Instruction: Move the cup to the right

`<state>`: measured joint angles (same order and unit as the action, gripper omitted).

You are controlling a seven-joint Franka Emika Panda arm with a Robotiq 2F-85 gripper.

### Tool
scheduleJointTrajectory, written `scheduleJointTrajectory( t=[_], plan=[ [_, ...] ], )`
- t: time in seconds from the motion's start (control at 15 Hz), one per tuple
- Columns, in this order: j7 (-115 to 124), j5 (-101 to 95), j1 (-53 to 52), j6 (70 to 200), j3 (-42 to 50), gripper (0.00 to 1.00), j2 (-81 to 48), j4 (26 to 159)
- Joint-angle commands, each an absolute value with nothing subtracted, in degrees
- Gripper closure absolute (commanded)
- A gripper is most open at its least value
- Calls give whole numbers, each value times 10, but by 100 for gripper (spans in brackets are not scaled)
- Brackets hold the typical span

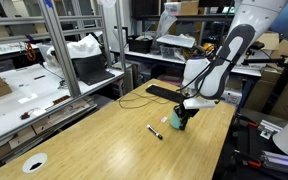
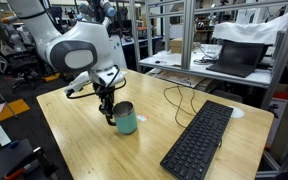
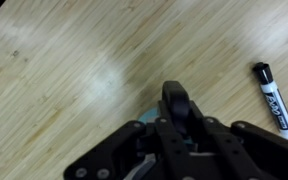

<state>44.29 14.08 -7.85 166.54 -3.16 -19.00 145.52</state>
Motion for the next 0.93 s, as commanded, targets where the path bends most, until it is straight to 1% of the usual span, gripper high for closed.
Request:
scheduleJointTrajectory(
  t=[0.0, 0.13, 0.2, 0.27, 0.33, 0.53, 0.73, 0.8, 0.87],
  plan=[
    [384, 196, -46, 1675, -64, 95, -190, 1455],
    [372, 207, -50, 1665, -61, 95, -190, 1451],
    [373, 207, -56, 1661, -58, 54, -190, 1449],
    [371, 207, -58, 1660, -57, 52, -190, 1448],
    [373, 205, -61, 1658, -56, 47, -190, 1446],
    [379, 199, -70, 1655, -54, 24, -187, 1443],
    [381, 202, -75, 1631, -60, 5, -177, 1439],
    [388, 197, -83, 1621, -58, 0, -172, 1439],
    [396, 187, -92, 1599, -53, 0, -163, 1438]
  ],
)
